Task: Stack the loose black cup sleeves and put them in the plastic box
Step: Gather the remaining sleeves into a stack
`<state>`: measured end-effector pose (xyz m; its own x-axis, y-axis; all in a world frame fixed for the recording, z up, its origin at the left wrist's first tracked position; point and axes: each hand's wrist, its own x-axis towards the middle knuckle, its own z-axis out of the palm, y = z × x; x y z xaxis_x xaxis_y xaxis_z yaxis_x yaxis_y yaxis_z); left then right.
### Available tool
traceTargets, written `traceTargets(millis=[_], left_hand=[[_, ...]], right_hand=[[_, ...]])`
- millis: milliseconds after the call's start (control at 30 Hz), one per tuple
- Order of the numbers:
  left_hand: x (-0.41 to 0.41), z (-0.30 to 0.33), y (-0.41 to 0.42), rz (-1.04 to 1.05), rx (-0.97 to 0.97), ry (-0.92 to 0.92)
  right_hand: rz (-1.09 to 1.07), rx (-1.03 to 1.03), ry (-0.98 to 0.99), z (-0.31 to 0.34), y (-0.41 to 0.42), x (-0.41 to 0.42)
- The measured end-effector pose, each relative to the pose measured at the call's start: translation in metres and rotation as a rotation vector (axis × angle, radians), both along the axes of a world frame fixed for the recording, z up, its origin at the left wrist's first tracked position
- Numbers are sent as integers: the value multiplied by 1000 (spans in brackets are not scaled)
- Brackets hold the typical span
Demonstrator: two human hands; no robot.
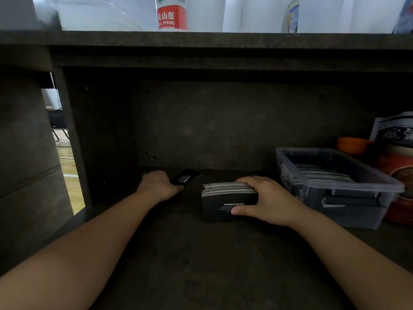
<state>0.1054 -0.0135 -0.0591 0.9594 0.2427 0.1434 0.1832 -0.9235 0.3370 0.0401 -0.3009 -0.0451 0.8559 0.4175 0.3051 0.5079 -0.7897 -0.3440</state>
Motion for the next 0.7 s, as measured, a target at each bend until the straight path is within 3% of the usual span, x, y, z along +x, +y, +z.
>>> traceTargets(millis=[67,200,300,367,533,633,700], left_hand=[[-4,5,0,-37,-33,38],[-4,5,7,-207,-481,-45],[-9,9,-1,-412,-742,-165],[-18,15,-10,-572,-860,-124],[-44,18,-42,-819,-690,79],[-58,22,-64,-650,-453,-48],[-60,21,-72,-497,-487,-162]], right_hand=[[0,2,-3,0,0,0],[-3,-3,0,-1,0,0],[-13,32,8,0,1,-3],[-10,96,25,1,1,-5],[-35,84,19,0,2,-4],[-20,21,26,2,1,-6],[-9,17,17,3,1,-7]])
